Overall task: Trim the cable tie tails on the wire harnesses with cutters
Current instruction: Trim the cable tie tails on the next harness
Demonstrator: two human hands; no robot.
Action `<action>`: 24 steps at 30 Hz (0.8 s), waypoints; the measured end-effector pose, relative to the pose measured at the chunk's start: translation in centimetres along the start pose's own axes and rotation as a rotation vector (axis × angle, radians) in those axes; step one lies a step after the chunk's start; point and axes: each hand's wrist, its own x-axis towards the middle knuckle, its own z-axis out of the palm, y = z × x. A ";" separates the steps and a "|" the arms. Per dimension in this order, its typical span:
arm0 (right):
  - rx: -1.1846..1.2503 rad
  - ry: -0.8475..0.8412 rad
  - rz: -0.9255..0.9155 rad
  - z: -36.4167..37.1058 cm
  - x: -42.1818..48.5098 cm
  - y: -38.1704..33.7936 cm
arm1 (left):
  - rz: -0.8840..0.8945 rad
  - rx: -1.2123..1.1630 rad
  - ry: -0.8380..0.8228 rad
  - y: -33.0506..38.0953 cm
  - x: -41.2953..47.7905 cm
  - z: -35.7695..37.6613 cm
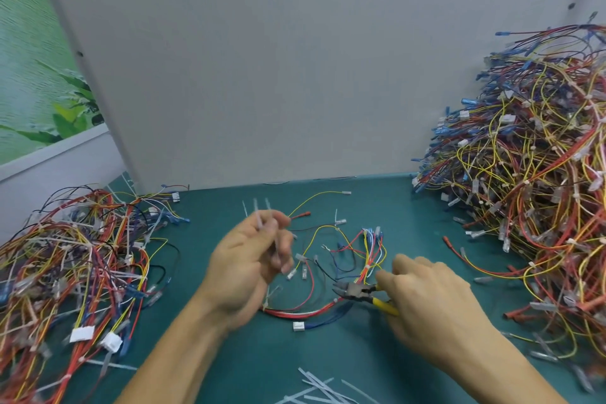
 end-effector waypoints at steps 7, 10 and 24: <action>-0.009 -0.067 -0.085 1.1 -0.2 -0.4 | 0.020 0.352 0.183 -0.6 0.6 -4.1; -0.042 -0.107 -0.073 0.8 -0.3 0.8 | 0.069 0.746 0.075 -1.1 0.6 -5.1; 0.097 -0.065 0.043 0.1 -0.4 0.8 | -0.093 1.244 -0.263 -1.9 0.3 -5.0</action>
